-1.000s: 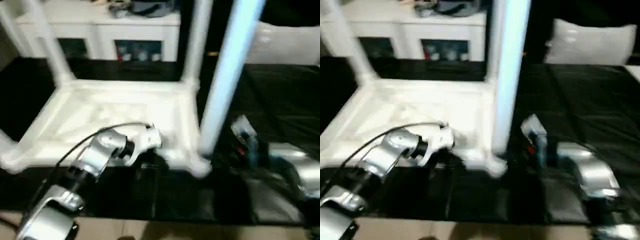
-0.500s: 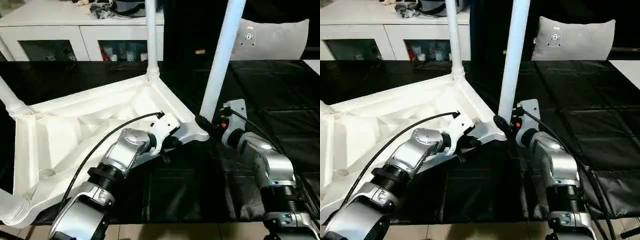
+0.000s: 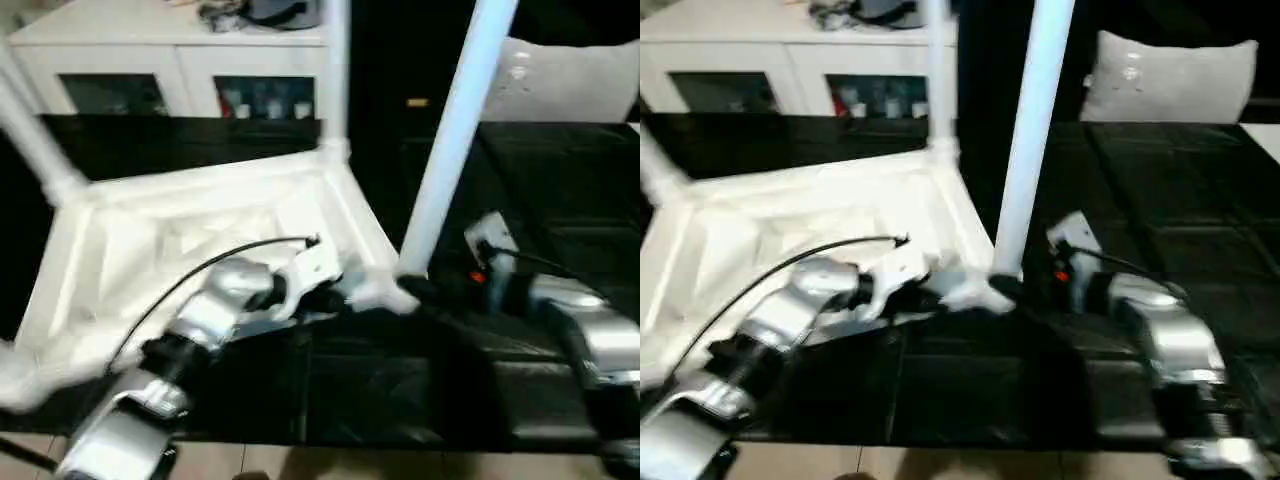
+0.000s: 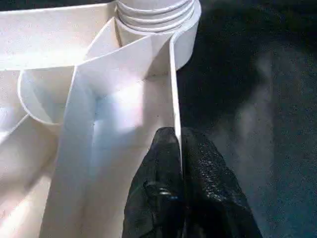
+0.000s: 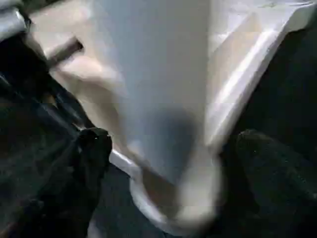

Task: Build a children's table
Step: Rotate leg to tighten

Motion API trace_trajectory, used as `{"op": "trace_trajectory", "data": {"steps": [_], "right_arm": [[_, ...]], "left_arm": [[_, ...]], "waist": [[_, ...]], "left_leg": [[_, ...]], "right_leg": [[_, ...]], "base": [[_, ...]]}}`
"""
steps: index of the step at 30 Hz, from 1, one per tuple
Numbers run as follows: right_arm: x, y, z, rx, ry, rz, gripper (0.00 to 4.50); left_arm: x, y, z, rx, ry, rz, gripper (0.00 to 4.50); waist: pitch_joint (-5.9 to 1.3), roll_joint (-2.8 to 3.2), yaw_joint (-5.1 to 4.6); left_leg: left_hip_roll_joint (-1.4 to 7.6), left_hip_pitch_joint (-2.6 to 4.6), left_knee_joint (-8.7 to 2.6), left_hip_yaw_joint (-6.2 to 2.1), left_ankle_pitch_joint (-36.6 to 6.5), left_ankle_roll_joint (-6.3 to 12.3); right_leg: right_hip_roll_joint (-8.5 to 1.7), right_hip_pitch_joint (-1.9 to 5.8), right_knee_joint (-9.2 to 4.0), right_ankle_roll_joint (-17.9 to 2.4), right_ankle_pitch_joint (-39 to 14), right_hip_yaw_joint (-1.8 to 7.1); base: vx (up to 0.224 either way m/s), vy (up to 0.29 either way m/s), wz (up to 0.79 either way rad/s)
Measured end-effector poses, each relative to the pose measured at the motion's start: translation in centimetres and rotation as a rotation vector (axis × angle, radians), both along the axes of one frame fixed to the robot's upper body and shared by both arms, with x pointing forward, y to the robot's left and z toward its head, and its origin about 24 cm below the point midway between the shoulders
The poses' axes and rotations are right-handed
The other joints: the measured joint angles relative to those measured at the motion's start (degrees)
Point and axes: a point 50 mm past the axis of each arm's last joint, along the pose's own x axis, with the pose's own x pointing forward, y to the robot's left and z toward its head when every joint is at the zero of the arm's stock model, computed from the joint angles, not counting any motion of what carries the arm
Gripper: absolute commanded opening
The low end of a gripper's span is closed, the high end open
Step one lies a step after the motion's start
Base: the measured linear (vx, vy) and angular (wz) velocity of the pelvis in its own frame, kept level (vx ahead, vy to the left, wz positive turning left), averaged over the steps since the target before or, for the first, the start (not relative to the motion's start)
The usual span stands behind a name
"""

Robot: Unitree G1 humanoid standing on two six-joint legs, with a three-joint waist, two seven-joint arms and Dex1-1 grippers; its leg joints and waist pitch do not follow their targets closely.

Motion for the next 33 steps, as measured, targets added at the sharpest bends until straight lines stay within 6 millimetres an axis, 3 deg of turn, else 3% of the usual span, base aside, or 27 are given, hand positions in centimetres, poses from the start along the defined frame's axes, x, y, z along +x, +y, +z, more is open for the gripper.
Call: {"op": "trace_trajectory", "data": {"steps": [4, 5, 8, 17, 20, 24, 26, 33], "right_arm": [[-0.6, -0.2, 0.7, 0.0, 0.0, 0.124, 4.34], [-0.7, 0.0, 0.9, 0.005, -0.009, 0.153, 4.0], [-1.0, 0.3, 1.1, 0.014, -0.008, 0.235, 3.95], [-2.5, 1.1, 0.6, 0.049, 0.08, 0.407, 3.15], [-2.6, 1.3, 0.6, 0.061, 0.084, 0.423, 2.78], [-2.7, 1.4, 0.5, 0.069, 0.095, 0.428, 2.66], [-2.7, 1.3, 0.5, 0.074, 0.105, 0.423, 2.31], [-3.1, 1.6, 0.2, 0.139, 0.141, 0.336, 2.09]], "left_arm": [[-0.5, 0.6, 0.1, 0.023, 0.014, -0.096, 0.0], [-0.6, 0.8, 0.1, 0.028, 0.017, -0.113, 0.0], [-0.9, 0.8, 0.2, 0.039, 0.029, -0.167, 0.0], [-1.4, 0.8, 0.3, 0.055, 0.021, -0.27, 0.0], [-1.4, 0.8, 0.2, 0.058, 0.02, -0.273, 0.0], [-1.4, 0.8, 0.2, 0.058, 0.019, -0.275, 0.0], [-1.4, 0.7, 0.2, 0.055, 0.02, -0.277, 0.0], [-1.6, 0.6, 0.1, 0.018, 0.069, -0.219, 0.0]], "waist": [[0.02, -0.04, 0.96], [0.02, -0.04, 1.08], [0.03, -0.06, 1.43], [0.04, -0.12, 2.51], [0.04, -0.12, 2.55], [0.04, -0.12, 2.58], [0.04, -0.12, 2.66], [0.01, -0.08, 2.59]], "left_leg": [[0.01, 0.02, 0.04, 0.01, -0.01, 0.01], [0.01, 0.01, 0.05, 0.01, 0.0, 0.01], [0.01, 0.01, 0.08, 0.0, -0.01, 0.01], [0.02, 0.02, 0.17, 0.0, -0.01, 0.02], [0.02, 0.03, 0.18, 0.0, -0.01, 0.02], [0.02, 0.04, 0.18, 0.0, -0.01, 0.02], [0.02, 0.04, 0.17, 0.0, -0.01, 0.02], [0.02, 0.09, 0.17, -0.01, -0.02, 0.02]], "right_leg": [[0.0, 0.03, 0.04, -0.01, 0.01, 0.02], [0.0, 0.03, 0.04, -0.01, 0.01, 0.02], [0.0, 0.03, 0.04, -0.02, 0.02, 0.02], [0.0, 0.07, 0.07, -0.02, 0.04, 0.04], [0.0, 0.1, 0.07, -0.01, 0.04, 0.04], [0.0, 0.12, 0.06, 0.0, 0.04, 0.04], [0.0, 0.12, 0.06, 0.0, 0.04, 0.03], [0.0, 0.13, 0.09, 0.0, 0.04, 0.06]], "base": [[0.0, 0.0, 0.0], [0.0, 0.0, 0.0], [0.0, 0.0, 0.0], [0.0, 0.0, 0.0], [0.0, 0.0, 0.0], [0.0, 0.0, 0.0], [0.0, 0.0, 0.0], [0.0, 0.0, 0.0]]}}
